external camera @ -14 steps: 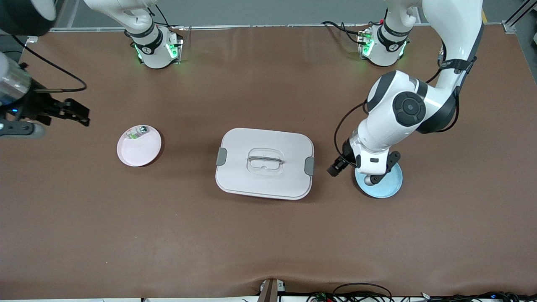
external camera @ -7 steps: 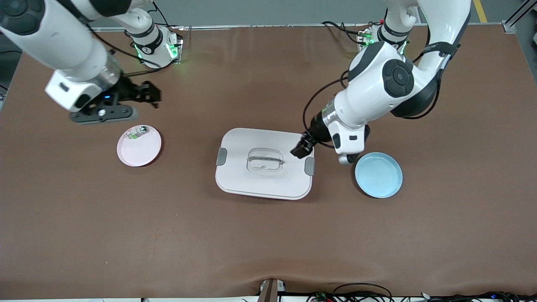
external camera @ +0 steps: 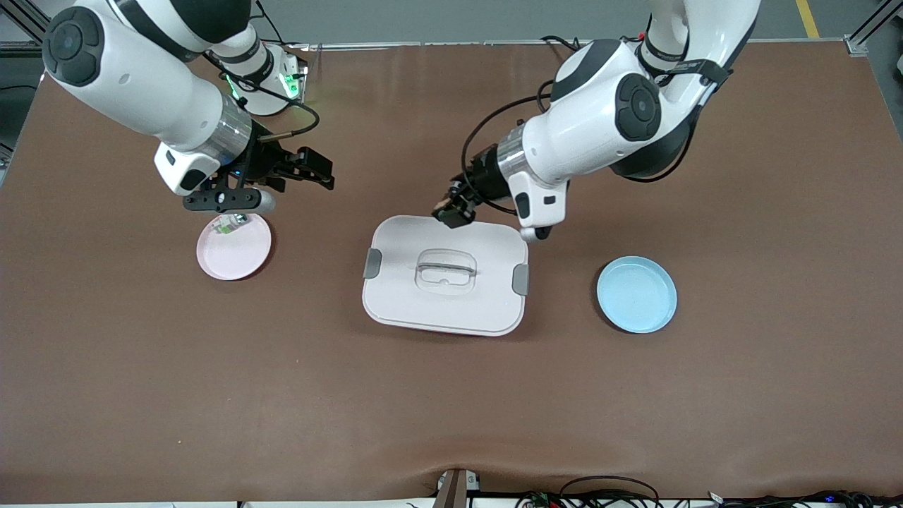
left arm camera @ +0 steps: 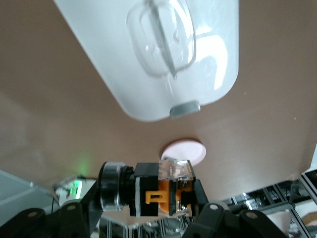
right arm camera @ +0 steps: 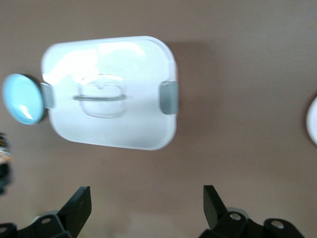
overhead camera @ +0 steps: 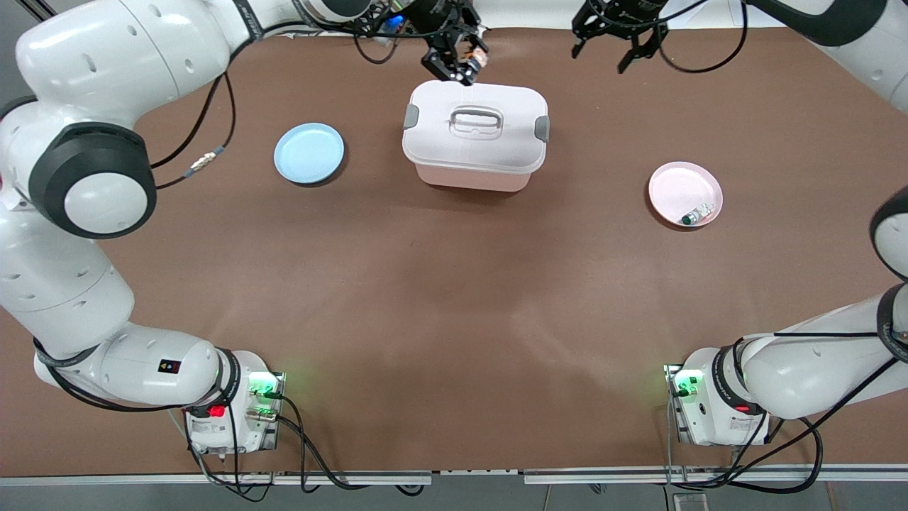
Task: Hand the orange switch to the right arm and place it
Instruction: 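Carry the switch over the box while the right gripper reaches toward it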
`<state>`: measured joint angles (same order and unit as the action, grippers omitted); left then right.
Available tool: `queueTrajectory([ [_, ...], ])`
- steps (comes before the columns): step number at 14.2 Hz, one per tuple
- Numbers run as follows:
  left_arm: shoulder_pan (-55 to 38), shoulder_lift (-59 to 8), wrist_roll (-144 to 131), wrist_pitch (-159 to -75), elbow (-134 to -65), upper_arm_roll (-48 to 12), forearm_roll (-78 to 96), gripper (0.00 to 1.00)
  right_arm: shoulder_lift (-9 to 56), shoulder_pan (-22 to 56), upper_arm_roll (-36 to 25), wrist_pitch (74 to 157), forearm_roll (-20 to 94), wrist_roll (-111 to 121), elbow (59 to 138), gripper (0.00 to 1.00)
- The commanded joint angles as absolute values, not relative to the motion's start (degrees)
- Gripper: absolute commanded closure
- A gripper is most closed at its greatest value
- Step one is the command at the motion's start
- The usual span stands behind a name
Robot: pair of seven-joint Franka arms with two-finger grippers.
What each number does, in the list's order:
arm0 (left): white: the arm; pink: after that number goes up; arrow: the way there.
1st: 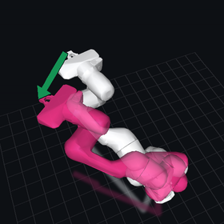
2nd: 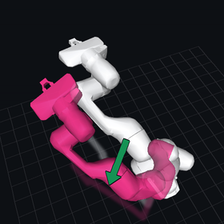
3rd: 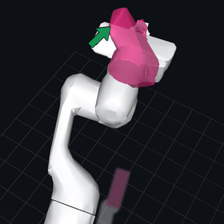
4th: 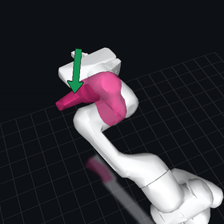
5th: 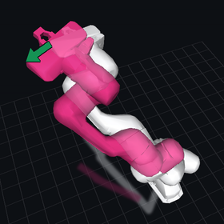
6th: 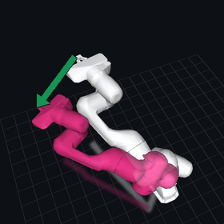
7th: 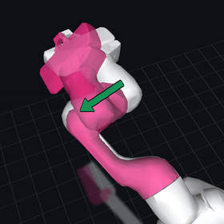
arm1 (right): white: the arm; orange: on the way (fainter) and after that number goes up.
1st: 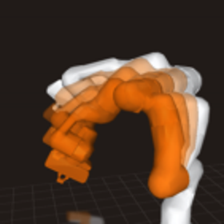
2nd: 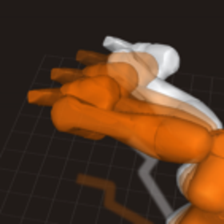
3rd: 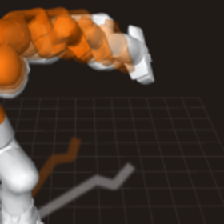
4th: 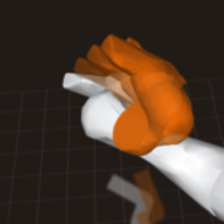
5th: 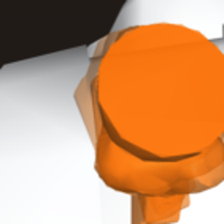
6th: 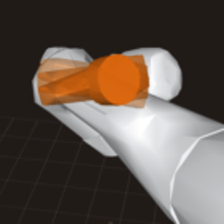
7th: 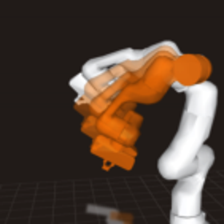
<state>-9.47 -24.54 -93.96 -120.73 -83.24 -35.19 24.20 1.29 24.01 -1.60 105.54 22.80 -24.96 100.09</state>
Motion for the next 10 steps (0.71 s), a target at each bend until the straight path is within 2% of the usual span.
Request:
queueTrajectory([
  [1, -10.45, -26.63, -96.67, -119.71, -80.07, -35.51, 27.15, 1.0, -7.37, 24.61, -2.11, 115.11, 29.42, -24.62, 112.56, 0.0],
  [6, -12.48, -27.68, -99.67, -120.93, -79.54, -35.59, 29.26, 1.0, -11.24, 24.96, -2.11, 122.77, 41.64, -21.44, 119.09, 0.0],
  [10, -12.83, -27.86, -100.11, -121.64, -79.1, -35.51, 31.11, 1.0, -11.78, 31.01, -1.59, 128.74, 42.45, -28.27, 119.88, 0.0],
])
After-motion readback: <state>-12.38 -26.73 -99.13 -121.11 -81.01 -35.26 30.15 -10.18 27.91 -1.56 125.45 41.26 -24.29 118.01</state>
